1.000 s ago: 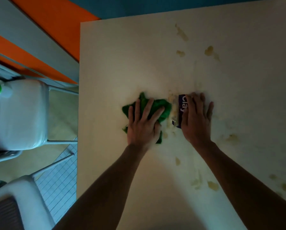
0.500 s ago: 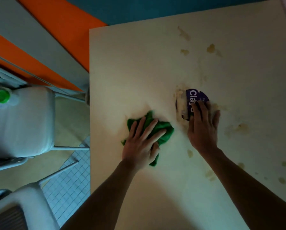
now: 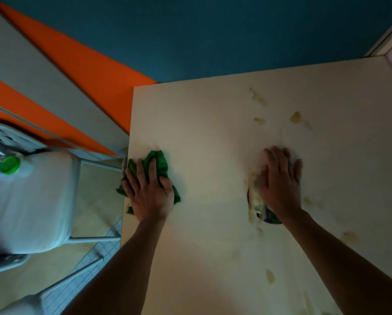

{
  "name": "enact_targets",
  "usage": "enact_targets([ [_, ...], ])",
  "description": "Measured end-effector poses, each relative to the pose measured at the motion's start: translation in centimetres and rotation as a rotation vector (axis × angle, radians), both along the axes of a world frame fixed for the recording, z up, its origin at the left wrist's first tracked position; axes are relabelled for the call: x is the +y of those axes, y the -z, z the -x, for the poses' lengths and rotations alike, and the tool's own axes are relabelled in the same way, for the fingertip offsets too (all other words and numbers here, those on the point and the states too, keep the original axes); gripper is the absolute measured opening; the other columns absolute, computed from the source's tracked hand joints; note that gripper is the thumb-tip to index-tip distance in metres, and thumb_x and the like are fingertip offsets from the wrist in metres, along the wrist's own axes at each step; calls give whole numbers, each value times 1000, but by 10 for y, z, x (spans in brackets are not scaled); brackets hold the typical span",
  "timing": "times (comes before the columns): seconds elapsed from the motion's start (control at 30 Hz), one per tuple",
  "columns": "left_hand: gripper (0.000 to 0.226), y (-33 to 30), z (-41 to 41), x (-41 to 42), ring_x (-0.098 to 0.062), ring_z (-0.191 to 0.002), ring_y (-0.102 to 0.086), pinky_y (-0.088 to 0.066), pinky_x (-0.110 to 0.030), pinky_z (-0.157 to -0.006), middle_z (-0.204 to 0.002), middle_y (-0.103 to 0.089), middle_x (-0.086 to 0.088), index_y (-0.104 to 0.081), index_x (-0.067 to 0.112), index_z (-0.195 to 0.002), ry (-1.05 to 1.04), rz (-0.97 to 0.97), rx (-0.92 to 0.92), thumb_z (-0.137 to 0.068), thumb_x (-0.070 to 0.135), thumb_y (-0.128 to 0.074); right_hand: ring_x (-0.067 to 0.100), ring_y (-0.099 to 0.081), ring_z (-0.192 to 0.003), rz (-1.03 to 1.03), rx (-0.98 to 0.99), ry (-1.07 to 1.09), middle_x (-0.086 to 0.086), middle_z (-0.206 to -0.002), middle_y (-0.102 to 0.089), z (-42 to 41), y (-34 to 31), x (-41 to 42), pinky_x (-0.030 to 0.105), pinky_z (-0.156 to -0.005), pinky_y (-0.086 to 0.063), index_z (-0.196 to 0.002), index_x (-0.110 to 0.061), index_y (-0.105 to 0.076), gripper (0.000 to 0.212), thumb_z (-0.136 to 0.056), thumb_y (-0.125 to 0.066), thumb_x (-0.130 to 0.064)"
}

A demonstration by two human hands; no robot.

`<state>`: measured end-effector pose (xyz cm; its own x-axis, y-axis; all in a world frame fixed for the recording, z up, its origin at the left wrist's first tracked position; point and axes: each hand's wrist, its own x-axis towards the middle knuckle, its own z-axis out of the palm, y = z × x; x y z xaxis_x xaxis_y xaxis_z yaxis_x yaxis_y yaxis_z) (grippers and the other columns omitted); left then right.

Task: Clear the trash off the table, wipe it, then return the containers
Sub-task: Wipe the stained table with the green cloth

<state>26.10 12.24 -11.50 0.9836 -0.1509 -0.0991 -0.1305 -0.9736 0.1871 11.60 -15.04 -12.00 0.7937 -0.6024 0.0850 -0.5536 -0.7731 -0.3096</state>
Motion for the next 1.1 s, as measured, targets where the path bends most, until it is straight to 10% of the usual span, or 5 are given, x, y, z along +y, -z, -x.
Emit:
enact_targets([
  [0.47,66,3,-147,-199,-38,-155,6,1,-56,-124,-170,-1,-7,-9,27,-161,59,-33,17,-100,50,-20,29,-26,-148,-11,-70,1,11,-152,-42,-90,5,-73,52,-123,-14,-148,-12,-40,51,-100,-32,-26],
  [0.83,64,5,-110,-339,-39,-155,5,-1,-55,-125,-170,-2,-6,-16,24,-160,371,97,31,-102,48,-22,22,-55,-121,-237,-403,-51,10,-132,-57,-171,-23,-140,45,-99,-49,-136,-10,-52,43,-100,-34,-24],
  [1.0,56,-6,-143,-287,-18,-147,-34,-28,-35,-122,-156,-43,-2,-51,25,-145,268,765,27,-93,29,-32,29,-54,-120,-153,-314,-254,13,-128,-59,-216,-22,-130,49,-105,-44,-127,-7,-59,42,-97,-34,-22],
  [1.1,49,-2,-158,-236,-22,-139,-41,-38,-40,-115,-147,-51,-4,-57,18,-138,123,602,-146,-94,19,-36,33,-45,-134,-63,-146,-343,10,-134,-57,-240,-10,-110,59,-112,-33,-130,-9,-59,48,-98,-31,-31],
])
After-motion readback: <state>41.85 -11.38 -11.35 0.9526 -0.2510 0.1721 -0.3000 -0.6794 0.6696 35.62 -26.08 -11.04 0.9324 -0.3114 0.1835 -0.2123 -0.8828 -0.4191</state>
